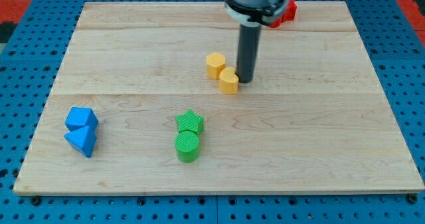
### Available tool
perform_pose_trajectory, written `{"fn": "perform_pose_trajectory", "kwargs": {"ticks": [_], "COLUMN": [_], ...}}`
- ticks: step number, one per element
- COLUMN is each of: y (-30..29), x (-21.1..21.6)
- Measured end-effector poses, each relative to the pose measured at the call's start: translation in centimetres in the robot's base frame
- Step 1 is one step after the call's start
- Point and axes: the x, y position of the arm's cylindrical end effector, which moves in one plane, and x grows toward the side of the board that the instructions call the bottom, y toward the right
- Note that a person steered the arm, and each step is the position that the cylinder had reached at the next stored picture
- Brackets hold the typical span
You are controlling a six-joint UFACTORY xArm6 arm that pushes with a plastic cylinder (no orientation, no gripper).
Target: Separate the green star and the green circle
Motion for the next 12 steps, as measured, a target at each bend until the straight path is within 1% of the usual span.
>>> {"fn": "perform_pose_trajectory", "kwargs": {"ticks": [1,2,4,7,9,10,12], "y": [2.5,6.7,8.8,13.8,14.3,14.7,14.8], "x": [-2.0,-2.0,-2.0,-2.0,-2.0,-0.5,0.3]}}
